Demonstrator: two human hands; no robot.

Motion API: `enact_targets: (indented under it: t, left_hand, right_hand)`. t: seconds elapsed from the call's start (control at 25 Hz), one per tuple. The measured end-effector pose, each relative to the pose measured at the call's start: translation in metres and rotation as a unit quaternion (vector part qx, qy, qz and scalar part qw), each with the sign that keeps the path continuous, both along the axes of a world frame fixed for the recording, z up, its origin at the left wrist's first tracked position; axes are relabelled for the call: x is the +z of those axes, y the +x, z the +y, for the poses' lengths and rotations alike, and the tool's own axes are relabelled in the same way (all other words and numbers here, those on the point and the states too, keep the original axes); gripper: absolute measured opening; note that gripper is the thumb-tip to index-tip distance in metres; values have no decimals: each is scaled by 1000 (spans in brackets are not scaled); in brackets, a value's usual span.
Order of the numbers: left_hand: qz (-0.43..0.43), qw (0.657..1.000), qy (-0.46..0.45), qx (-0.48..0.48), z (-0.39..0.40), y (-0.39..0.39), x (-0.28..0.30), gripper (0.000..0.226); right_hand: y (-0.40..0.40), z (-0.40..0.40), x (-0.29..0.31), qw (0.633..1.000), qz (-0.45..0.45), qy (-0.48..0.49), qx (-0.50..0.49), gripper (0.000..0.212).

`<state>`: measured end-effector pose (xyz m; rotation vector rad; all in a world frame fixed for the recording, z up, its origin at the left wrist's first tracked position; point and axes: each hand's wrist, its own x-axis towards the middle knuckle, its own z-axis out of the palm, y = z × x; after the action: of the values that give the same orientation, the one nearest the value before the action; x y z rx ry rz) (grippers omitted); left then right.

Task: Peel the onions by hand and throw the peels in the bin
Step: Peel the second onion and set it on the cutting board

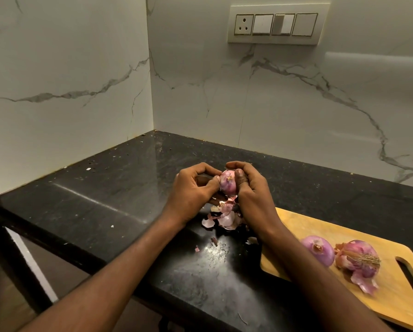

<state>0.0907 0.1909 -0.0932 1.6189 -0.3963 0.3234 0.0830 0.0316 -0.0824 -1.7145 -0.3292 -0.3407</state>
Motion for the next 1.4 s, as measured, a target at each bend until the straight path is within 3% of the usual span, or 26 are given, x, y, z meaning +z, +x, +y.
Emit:
enact_targets:
  t: [0.16, 0.48, 0.84, 1.04, 1.4]
  left_hand:
    - [-92, 987, 105, 86, -3, 0, -6, 12]
    - [-120, 978, 148, 90, -5, -2, -7, 11]
    - [-93, 986, 104, 96, -4, -1, -6, 6]
    - [-46, 999, 19, 17, -3, -4, 3, 15]
    - [-41, 998, 43, 35, -2, -3, 2, 15]
  right_hand:
    - [-2, 0, 2, 1000, -5, -7, 9, 27]
    - [-5, -1, 0, 999, -21, -21, -15, 27]
    - [-2, 1, -3, 999, -25, -30, -10, 28]
    - [-1, -1, 0, 1000, 1, 22, -6, 27]
    - [-1, 1, 0, 1000, 4, 23, -7, 26]
